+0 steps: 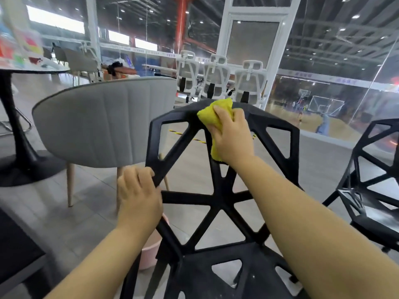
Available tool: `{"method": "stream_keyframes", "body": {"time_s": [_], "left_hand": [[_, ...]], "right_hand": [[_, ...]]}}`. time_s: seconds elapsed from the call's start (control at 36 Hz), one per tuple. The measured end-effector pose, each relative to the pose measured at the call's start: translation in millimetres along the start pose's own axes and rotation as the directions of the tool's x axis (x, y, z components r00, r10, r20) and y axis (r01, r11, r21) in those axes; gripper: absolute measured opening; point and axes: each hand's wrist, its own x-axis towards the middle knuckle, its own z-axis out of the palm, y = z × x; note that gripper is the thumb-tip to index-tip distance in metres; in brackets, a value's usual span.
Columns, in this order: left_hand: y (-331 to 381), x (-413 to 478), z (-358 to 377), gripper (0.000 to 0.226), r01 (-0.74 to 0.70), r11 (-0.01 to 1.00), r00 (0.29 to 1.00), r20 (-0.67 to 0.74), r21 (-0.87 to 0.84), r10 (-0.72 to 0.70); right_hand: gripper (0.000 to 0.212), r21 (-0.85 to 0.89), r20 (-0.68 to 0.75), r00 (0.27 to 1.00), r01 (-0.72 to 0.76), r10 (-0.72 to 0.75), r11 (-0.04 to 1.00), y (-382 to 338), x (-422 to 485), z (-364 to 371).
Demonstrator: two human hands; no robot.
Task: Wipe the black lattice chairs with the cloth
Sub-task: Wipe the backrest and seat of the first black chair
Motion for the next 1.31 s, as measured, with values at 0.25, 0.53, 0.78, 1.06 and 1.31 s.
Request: {"method": "stream_keyframes", "body": {"time_s": [0.25, 0.53, 0.78, 1.06, 1.31], "left_hand": [[5, 4, -11, 0.027, 0.419, 0.9, 0.868, 0.345, -0.123, -0.357], [5, 4, -15, 0.022, 0.438, 0.882, 0.87, 0.331, -0.176, -0.365], [6, 3, -20, 0.019, 0.46, 0.873, 0.847, 0.373, -0.162, -0.378], [-1, 2, -18, 0.026, 0.471, 0.86, 0.847, 0.373, -0.198, -0.378], [-1, 3, -19, 0.024, 0.462, 0.85, 0.865, 0.339, -0.252, -0.37]], "right_hand": [[0.045, -0.025, 0.036, 0.999, -0.009, 0.01, 1.0, 15, -64, 37], [0.048, -0.066, 0.244, 0.968, -0.037, 0.052, 0.997, 40, -149, 38], [0.042, 0.145, -0.018, 0.995, -0.094, 0.097, 0.985, -3, -45, 7], [0.049, 0.075, 0.018, 0.99, -0.144, 0.143, 0.987, -47, -3, 24], [0.043, 0.137, 0.061, 0.903, 0.414, -0.425, 0.9, -50, -81, 45]]}}
